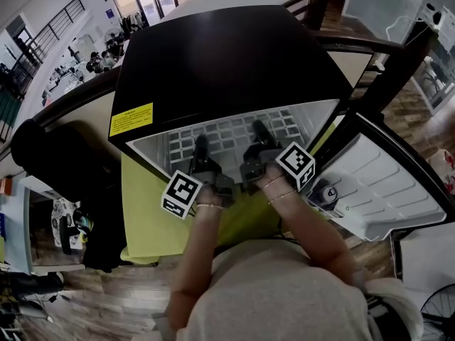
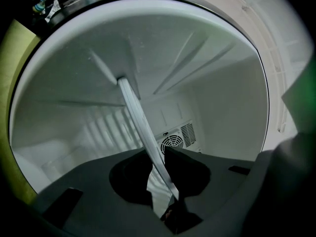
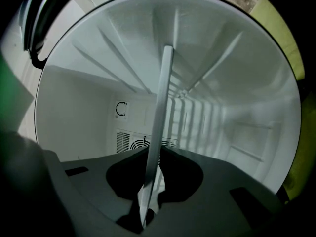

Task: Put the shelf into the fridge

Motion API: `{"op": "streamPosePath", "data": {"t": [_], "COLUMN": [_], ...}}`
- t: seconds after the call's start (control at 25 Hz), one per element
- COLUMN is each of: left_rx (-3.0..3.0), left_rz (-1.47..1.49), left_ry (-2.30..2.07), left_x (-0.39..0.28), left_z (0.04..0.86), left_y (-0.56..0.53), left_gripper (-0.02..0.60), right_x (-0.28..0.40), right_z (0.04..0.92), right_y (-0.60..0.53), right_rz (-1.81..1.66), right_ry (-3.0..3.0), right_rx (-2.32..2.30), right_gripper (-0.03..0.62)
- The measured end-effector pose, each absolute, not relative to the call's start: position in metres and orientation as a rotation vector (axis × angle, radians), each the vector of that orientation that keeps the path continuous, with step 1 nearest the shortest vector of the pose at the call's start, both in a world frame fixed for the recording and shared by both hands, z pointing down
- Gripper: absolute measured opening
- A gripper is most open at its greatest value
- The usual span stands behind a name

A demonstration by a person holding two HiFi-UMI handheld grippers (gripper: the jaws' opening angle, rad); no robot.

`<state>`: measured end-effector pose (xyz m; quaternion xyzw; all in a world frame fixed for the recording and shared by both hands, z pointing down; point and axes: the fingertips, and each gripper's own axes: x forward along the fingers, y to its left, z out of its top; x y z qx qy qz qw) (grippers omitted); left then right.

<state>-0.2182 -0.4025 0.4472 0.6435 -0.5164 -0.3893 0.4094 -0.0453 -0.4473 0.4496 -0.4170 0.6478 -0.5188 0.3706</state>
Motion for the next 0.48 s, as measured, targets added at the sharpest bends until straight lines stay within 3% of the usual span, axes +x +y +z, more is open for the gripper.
{"op": "streamPosePath", "data": {"t": [0.2,0.48], "left_rx": [1.625,1.586], "left_rz": [-0.973,-0.97], "left_ry": [-1.321,-1.317], "left_x": [-0.218,-0.218], "left_z": [0.447,0.456], "left_y": [-0.402,-0.395], "left_gripper": [0.089,0.187], "right_x": [-0.043,-0.042], "right_z": [0.448,0.453], "right_y": [-0.445,-0.435], "right_rz": [-1.319,-1.329], "right_ry": [1.668,1.664], "right_rx": [-1.076,-1.071], "right_gripper": [0.052,0.098]}}
